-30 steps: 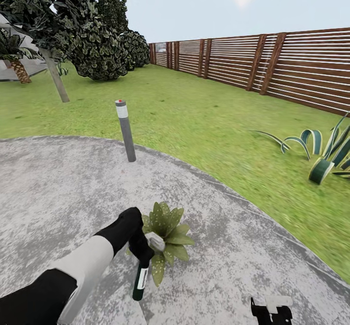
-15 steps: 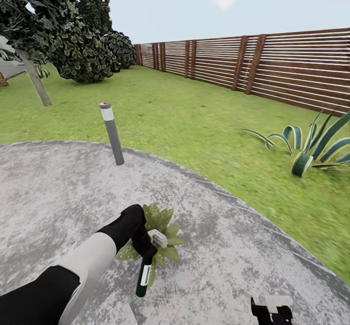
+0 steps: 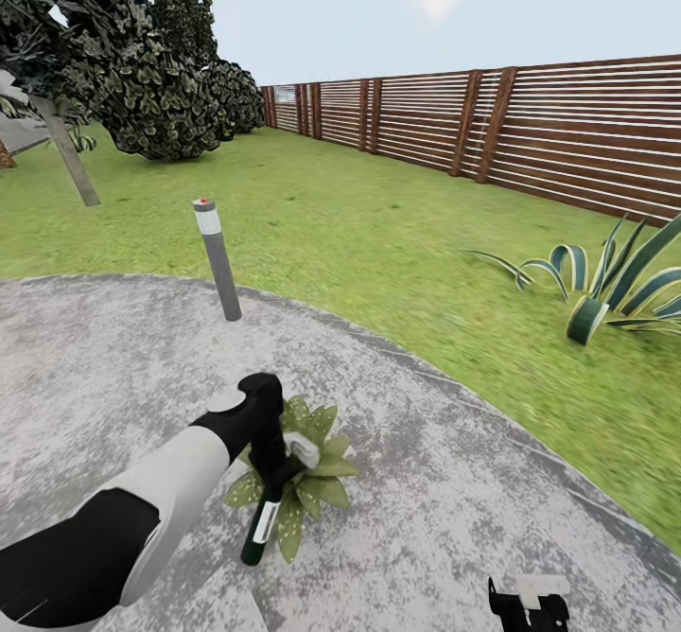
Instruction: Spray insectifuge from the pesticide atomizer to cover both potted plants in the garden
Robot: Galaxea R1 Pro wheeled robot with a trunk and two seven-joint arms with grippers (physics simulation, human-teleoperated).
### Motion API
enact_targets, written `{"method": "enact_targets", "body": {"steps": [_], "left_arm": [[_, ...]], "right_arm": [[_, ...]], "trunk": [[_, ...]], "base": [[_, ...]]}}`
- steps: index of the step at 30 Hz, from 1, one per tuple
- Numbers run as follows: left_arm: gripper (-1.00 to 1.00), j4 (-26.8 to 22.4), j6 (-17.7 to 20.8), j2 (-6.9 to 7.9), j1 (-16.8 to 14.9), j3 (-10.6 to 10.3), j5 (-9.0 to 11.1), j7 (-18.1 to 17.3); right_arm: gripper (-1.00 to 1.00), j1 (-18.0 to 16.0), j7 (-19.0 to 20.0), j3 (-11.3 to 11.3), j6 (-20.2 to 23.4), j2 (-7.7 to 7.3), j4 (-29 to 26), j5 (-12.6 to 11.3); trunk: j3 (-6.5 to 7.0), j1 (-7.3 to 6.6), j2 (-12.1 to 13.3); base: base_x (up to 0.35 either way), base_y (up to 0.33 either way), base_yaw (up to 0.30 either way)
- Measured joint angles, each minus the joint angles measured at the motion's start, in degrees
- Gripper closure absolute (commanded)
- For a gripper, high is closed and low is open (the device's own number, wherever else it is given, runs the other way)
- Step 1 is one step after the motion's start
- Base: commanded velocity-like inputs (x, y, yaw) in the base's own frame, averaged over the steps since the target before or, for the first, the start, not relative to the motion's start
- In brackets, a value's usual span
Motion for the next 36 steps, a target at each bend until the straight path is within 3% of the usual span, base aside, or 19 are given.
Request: {"method": "enact_targets", "body": {"steps": [5,12,15,22,30,36], "left_arm": [[1.0,0.0,-0.2,0.06,0.3,0.1,-0.4,-0.5],[1.0,-0.2,-0.2,-1.84,0.3,0.1,-0.1,-0.2],[1.0,0.2,-0.2,-1.4,0.5,0.1,-0.4,0.1],[1.0,0.0,-0.7,-0.93,5.4,-0.1,-0.6,2.1],[1.0,-0.2,-0.3,-1.06,5.8,0.4,-0.4,3.5],[1.0,-7.1,-0.1,-1.08,5.4,0.5,0.1,3.1]], "right_arm": [[-1.0,0.0,0.0,0.0,0.0,0.0,0.0,0.0],[-1.0,0.0,0.0,0.0,0.0,0.0,0.0,0.0],[-1.0,0.0,0.0,0.0,0.0,0.0,0.0,0.0],[-1.0,0.0,0.0,0.0,0.0,0.0,0.0,0.0],[-1.0,0.0,0.0,0.0,0.0,-0.12,0.1,0.1],[-1.0,0.0,0.0,0.0,-0.1,0.0,-0.2,0.0]], "trunk": [[0.0,0.0,0.0],[0.0,0.0,0.0],[0.0,0.0,0.0],[0.0,0.0,0.0],[0.0,0.0,0.0],[0.0,0.0,0.0]], "base": [[0.0,0.0,0.0],[0.0,0.0,0.0],[0.0,0.0,0.0],[0.0,0.0,0.0],[0.0,0.0,0.0],[0.0,0.0,-0.004]]}}
